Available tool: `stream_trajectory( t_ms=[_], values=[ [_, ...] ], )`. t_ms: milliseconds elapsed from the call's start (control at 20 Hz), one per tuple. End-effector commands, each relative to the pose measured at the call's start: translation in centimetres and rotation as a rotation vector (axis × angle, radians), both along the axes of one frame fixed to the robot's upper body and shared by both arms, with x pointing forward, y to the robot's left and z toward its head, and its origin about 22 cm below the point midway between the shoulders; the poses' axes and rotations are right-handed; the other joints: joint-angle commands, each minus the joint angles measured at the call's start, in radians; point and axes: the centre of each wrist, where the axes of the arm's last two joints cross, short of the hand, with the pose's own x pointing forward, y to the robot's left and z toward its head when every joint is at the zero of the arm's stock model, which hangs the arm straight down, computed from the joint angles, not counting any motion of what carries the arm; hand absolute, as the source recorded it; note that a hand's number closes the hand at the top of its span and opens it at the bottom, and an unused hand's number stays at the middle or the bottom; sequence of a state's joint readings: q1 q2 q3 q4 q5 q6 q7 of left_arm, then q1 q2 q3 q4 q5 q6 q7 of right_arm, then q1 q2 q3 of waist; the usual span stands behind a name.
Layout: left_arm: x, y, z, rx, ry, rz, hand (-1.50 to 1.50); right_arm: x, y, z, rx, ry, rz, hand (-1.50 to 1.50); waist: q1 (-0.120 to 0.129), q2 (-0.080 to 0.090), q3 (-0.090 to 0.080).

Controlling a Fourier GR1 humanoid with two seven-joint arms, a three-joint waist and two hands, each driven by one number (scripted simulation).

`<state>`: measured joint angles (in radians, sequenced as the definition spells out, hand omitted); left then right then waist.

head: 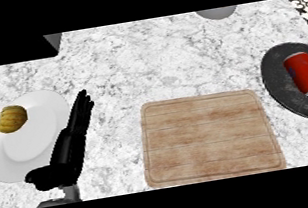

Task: Pick the can from the cutting board and place it in the pan

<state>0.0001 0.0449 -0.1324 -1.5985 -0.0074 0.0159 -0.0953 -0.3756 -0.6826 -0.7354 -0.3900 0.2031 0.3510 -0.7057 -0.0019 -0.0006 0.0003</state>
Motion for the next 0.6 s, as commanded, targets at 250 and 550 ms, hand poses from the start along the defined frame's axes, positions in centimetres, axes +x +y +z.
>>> stream_trajectory(
  t_ms=[250,550],
  values=[
    [0.8,-0.1,0.9,-0.014,-0.007,0.016,0.0,-3.4,0.9,-0.9,-0.052,-0.013,0.052,-1.5,-0.002,-0.002,-0.001],
    [-1.0,0.5,-0.6,0.001,-0.009,0.001,0.0,-7.2,0.5,-1.2,-0.075,0.02,0.062,-1.5,-0.001,-0.001,-0.001]
  ],
)
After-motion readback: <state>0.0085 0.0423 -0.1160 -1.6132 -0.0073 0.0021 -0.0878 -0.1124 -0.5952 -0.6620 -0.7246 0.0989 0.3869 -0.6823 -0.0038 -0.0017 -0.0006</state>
